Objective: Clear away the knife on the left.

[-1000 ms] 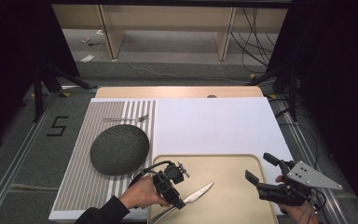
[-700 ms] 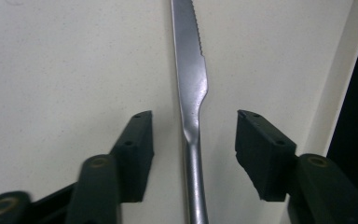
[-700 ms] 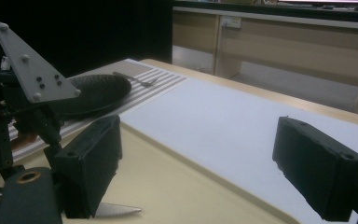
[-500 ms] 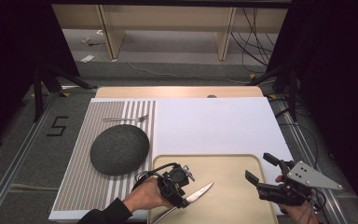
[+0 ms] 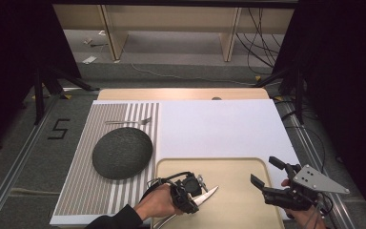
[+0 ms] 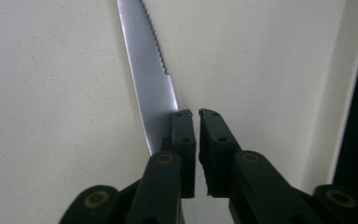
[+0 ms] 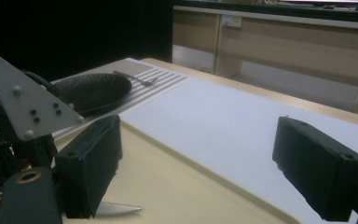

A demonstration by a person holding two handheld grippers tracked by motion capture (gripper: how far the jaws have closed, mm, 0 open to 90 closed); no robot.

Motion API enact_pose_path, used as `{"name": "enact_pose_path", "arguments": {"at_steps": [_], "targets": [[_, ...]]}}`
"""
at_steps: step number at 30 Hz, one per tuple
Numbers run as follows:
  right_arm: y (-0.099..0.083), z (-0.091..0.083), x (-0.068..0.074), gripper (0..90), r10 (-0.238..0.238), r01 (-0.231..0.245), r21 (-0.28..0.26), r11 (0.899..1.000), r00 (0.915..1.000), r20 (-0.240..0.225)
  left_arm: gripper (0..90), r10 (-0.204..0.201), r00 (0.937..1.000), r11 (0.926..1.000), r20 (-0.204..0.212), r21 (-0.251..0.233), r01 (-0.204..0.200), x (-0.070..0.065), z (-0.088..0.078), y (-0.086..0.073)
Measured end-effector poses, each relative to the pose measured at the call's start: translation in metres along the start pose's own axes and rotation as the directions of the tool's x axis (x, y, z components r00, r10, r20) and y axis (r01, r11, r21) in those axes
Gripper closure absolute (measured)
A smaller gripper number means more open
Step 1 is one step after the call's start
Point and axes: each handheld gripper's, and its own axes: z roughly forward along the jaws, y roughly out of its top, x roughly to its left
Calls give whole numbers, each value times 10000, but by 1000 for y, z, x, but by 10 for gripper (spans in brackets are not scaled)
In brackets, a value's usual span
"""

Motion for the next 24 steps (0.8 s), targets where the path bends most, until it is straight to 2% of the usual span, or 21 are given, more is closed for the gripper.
{"name": "enact_pose_path", "arguments": {"at_steps": [4,13,17,18,24], "targets": [[0,0,0,166,-7,7,50,10000,10000,5,894,89,9999,9999,-79,83,-89,1,2,1],[0,0,0,166,-20,20,19,10000,10000,0,897,81,9996,9999,-260,72,-80,4,3,1],[0,0,0,167,-12,12,12,10000,10000,-4,897,-100,9991,9999,-401,-66,98,5,3,1],[0,0,1,167,-3,3,33,10000,10000,-12,897,-38,9991,10000,-422,1,38,7,2,1],[0,0,1,167,-11,11,35,10000,10000,-7,896,-280,9960,9996,-846,-116,271,10,0,0]]}}
